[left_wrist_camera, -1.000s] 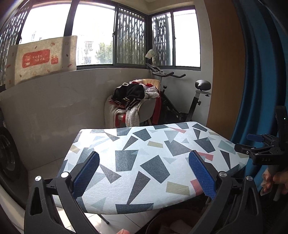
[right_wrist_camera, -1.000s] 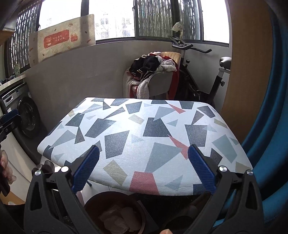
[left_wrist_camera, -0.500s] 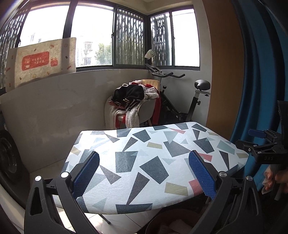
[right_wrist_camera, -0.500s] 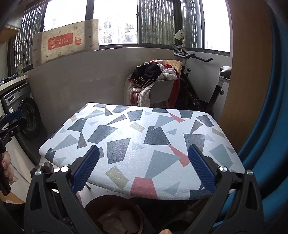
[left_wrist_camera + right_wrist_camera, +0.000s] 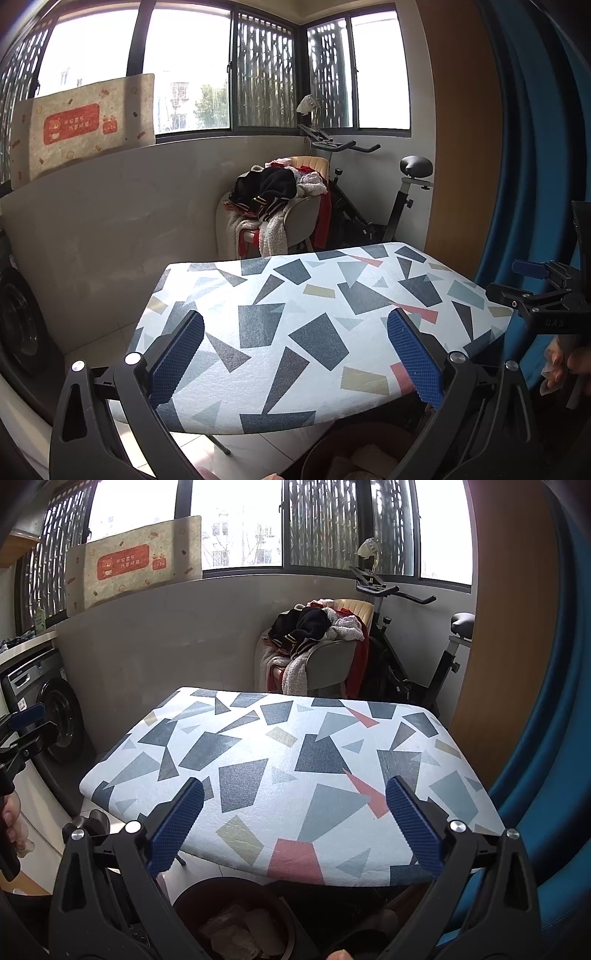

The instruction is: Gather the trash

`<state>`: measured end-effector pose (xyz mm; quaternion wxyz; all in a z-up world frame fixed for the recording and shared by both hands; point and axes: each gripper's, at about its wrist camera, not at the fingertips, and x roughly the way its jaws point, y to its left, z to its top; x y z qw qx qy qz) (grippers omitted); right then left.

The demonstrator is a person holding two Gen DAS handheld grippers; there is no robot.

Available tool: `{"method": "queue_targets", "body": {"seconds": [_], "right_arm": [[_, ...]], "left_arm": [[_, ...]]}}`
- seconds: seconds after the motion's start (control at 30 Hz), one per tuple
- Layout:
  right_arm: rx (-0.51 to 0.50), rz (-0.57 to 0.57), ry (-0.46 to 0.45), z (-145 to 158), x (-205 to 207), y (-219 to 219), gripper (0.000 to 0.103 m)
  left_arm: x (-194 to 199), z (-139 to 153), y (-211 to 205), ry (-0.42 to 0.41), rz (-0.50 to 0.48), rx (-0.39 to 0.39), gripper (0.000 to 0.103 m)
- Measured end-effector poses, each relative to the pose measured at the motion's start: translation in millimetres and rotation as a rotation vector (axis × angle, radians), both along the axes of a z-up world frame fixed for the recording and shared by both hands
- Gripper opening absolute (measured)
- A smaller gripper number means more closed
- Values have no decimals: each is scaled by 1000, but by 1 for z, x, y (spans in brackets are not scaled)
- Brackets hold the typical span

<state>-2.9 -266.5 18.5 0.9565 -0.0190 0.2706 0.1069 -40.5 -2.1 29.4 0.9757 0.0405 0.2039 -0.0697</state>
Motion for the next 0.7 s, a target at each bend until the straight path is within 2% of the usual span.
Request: {"method": "queue_targets", "body": {"seconds": [0.7], "right_arm": [[0,0,20,-12,-3,6,97]], "left_arm": [[1,-8,-2,19,-5,4,97]]}}
